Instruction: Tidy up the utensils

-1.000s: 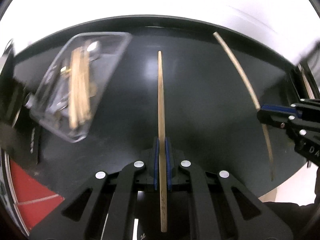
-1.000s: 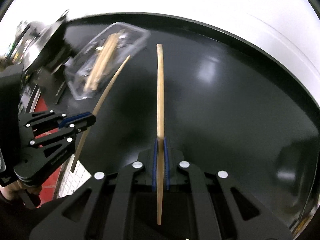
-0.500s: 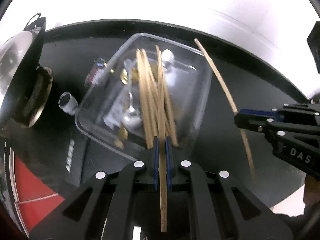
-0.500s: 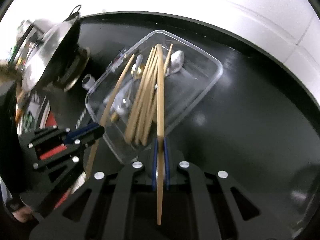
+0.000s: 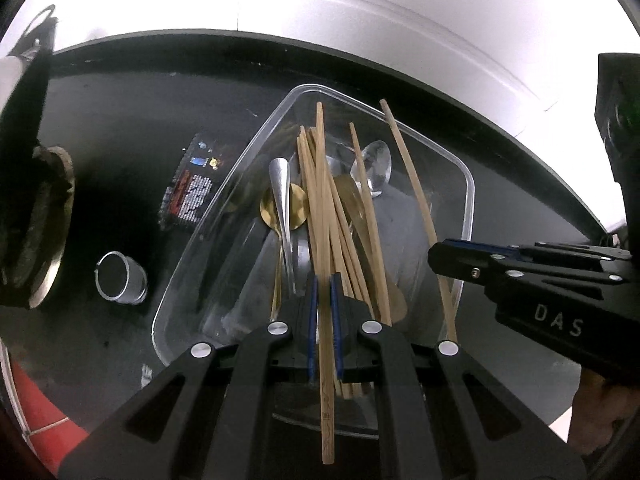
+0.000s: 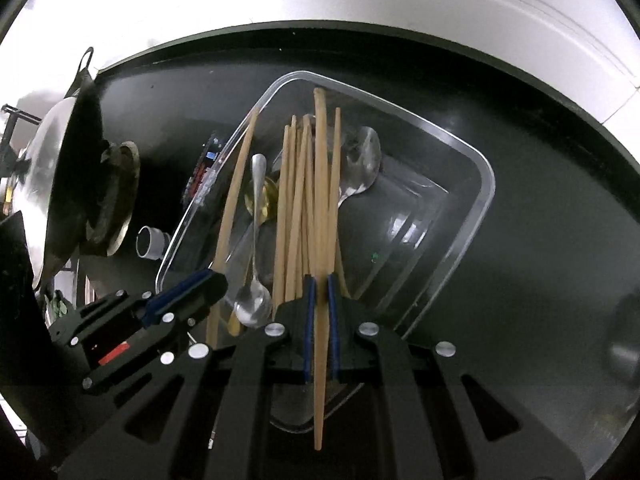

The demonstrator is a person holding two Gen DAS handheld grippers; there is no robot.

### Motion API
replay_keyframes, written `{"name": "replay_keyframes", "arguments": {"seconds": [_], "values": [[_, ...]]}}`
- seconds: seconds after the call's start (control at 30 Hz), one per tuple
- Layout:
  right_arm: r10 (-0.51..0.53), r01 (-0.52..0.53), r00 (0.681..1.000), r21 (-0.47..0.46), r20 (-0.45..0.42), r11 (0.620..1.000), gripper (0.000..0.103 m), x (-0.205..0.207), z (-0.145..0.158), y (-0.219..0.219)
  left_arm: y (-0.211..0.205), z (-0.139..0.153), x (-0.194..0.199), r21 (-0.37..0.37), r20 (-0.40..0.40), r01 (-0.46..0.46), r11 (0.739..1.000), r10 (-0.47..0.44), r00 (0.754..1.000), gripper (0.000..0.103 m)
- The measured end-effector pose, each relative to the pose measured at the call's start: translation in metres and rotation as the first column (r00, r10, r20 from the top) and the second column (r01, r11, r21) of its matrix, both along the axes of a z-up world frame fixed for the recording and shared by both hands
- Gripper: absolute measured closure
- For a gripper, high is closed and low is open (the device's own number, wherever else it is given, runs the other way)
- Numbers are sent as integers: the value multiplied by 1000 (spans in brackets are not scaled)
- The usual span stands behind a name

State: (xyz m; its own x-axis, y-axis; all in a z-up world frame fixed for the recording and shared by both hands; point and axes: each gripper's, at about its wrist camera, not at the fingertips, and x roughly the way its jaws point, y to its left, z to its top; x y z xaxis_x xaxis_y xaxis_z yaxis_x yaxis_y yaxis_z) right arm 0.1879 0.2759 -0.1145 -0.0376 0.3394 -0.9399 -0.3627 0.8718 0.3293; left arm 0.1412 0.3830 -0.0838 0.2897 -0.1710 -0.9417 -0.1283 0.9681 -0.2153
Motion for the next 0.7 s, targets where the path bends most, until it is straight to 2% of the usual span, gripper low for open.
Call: {"name": "replay_keyframes", "arguments": {"seconds": [0.37,0.5,0.53,0.57,0.6,0.63,0.7], "values": [[-12,12,1000,10,3,1000,95,12,-3,3,4,-13,19,-20,-29,-6,1000,6,1000,97],[-83,83,996,32,10,996,94,17,5,-18,4,-19,19,-40,-51,-15,999,13,999,93],[-96,96,995,45,5,994,86,18,7,-23,4,-19,18,-32,-54,-20,999,19,998,80],[-109,109,994,60,-1,992,59,17,9,-30,5,-18,15,-21,-54,-33,999,32,998,46],[-124,123,992,72,-4,990,41,16,12,-37,5,-15,12,-7,-49,-51,999,51,998,29],[-138,137,990,83,9,987,27,13,17,-45,5,-10,8,5,-31,-58,998,58,998,19],[-144,138,988,98,53,986,27,6,27,-56,1,-4,2,22,-18,-54,998,55,998,18]]}}
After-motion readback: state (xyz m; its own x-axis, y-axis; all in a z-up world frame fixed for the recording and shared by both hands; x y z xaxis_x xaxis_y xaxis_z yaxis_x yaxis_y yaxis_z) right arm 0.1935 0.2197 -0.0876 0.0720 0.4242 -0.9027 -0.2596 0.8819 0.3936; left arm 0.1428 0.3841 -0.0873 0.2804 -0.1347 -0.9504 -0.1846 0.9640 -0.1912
